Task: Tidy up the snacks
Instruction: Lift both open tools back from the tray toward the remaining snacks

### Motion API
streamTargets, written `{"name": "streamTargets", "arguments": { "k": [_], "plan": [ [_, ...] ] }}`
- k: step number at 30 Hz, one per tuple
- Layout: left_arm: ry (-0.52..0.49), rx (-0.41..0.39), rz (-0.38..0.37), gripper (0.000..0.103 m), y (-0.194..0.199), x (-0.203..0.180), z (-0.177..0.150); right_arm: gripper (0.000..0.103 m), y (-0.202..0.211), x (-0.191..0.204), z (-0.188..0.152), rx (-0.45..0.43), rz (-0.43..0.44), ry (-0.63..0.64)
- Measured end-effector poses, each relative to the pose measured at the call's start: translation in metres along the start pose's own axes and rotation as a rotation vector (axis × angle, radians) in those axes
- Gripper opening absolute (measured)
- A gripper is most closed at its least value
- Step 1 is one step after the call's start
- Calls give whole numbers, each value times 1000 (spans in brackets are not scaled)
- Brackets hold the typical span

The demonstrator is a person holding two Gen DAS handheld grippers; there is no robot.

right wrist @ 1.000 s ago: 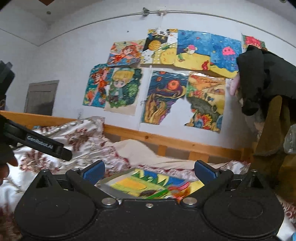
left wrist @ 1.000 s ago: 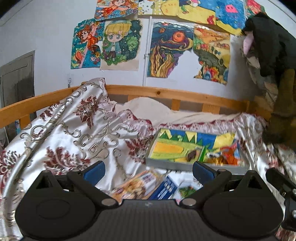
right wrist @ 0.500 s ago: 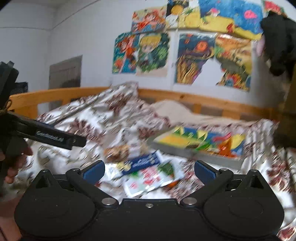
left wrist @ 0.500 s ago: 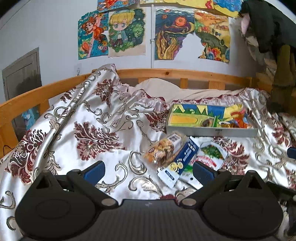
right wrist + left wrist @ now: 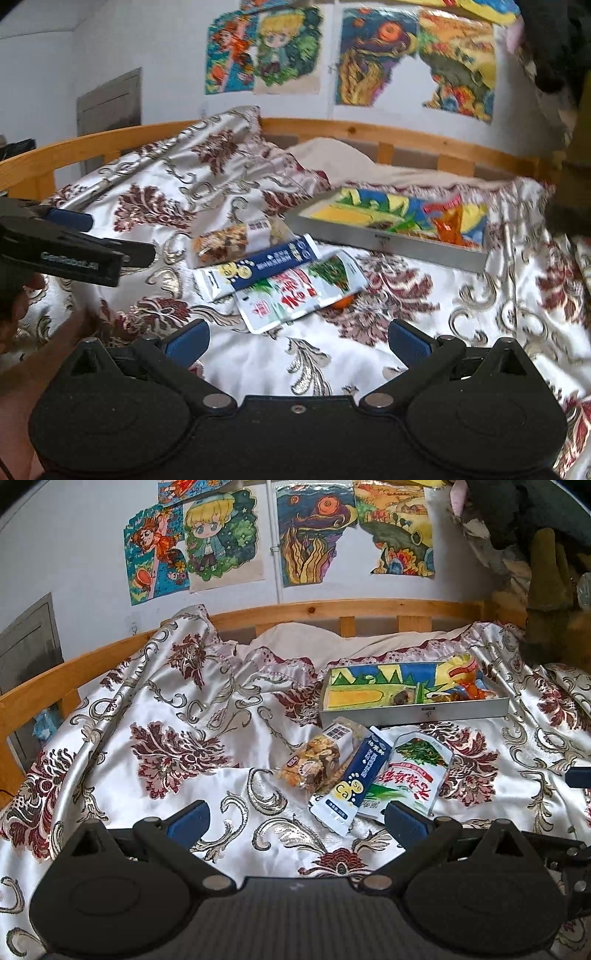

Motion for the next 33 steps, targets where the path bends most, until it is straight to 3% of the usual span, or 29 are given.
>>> {"name": "streamTargets", "arguments": {
  "k": [19, 33],
  "plan": [
    [-15, 24, 21, 103, -10, 7, 2, 102, -7, -4, -3, 29, -8, -28],
    [-33, 30, -3, 103, -25, 0, 13, 102, -11, -8, -4, 35, -7, -40]
  ]
}}
Point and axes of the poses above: each gripper's, at about its wrist camera, not at the fingertips, and y roughly against the way its jaws point, x to its left, z to its top, the point moved 3 cm from there along -y, roughly the way its jaws point, and after that the axes turned 5 degrees about y, right-handed, at the moved point
